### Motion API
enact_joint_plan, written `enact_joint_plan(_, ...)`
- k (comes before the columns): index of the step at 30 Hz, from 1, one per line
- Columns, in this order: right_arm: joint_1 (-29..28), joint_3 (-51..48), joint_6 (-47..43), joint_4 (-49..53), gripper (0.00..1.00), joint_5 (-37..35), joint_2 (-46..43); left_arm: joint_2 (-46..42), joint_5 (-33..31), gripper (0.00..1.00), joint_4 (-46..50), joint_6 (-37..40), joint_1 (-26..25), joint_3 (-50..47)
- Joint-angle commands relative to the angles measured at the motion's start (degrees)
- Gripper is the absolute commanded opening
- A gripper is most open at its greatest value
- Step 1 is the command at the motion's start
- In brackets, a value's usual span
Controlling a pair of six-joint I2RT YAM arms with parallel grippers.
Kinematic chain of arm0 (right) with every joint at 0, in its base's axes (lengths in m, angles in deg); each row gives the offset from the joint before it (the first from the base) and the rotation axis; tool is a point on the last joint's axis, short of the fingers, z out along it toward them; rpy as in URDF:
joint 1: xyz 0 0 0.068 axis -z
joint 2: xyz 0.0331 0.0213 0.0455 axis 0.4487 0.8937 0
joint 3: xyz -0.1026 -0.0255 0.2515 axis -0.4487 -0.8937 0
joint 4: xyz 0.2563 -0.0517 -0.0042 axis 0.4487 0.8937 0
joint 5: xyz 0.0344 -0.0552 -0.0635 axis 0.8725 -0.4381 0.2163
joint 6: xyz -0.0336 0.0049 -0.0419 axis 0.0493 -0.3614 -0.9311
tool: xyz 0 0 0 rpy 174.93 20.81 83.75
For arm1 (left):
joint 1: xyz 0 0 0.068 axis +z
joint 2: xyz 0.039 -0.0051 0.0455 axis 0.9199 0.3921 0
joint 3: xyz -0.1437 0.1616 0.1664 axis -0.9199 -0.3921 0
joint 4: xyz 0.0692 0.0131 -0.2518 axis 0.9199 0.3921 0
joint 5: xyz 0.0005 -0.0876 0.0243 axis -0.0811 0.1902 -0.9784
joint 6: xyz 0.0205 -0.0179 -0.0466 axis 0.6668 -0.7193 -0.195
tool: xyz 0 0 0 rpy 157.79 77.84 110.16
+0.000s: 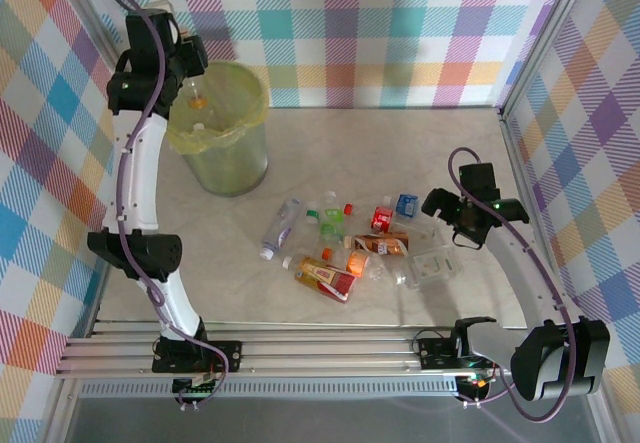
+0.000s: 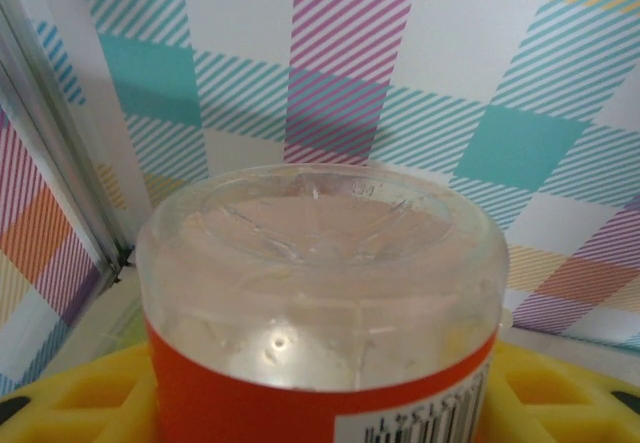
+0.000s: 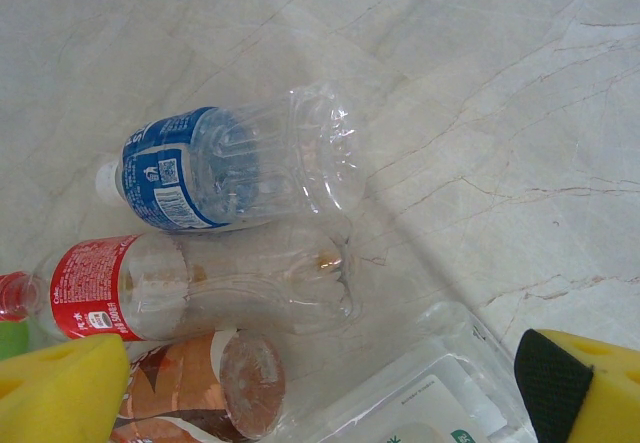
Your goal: Put the plastic bottles in the bin
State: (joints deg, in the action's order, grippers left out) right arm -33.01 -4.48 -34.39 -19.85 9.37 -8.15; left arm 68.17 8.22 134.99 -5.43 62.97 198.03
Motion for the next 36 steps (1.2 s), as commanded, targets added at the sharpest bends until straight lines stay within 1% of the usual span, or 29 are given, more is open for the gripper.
enact_joint_plan(1, 0.3, 0.9, 0.6, 0.8, 1.0, 0.0, -0.4, 1.8, 1.7, 0.56, 0.2, -1.6, 0.9, 1.2)
enact_joint_plan(13, 0.3, 0.2, 0.7, 0.5, 1.0, 0.5, -0.6, 7.0, 5.8, 0.56, 0.3, -3.7, 1.0, 1.2)
enact_joint_plan(19, 0.3, -0.1, 0.8, 0.5, 1.0, 0.8, -0.4, 8.6, 4.2, 0.56, 1.1, -2.4, 1.0, 1.1)
enact_joint_plan(24, 0.3, -0.3, 0.9, 0.4, 1.0, 0.9, -0.4, 10.0, 3.8, 0.58, 2.6, -1.7, 1.0, 0.5)
enact_joint_plan(31, 0.3, -0.5, 0.8, 0.6, 1.0, 1.1, -0.3, 10.8, 4.2, 0.6, 1.2, -1.9, 1.0, -4.0)
enact_joint_plan(36, 0.3, -0.5, 0.7, 0.8, 1.0, 0.9, -0.4, 12.0, 2.8, 0.62, 1.0, -1.3, 1.0, -5.0)
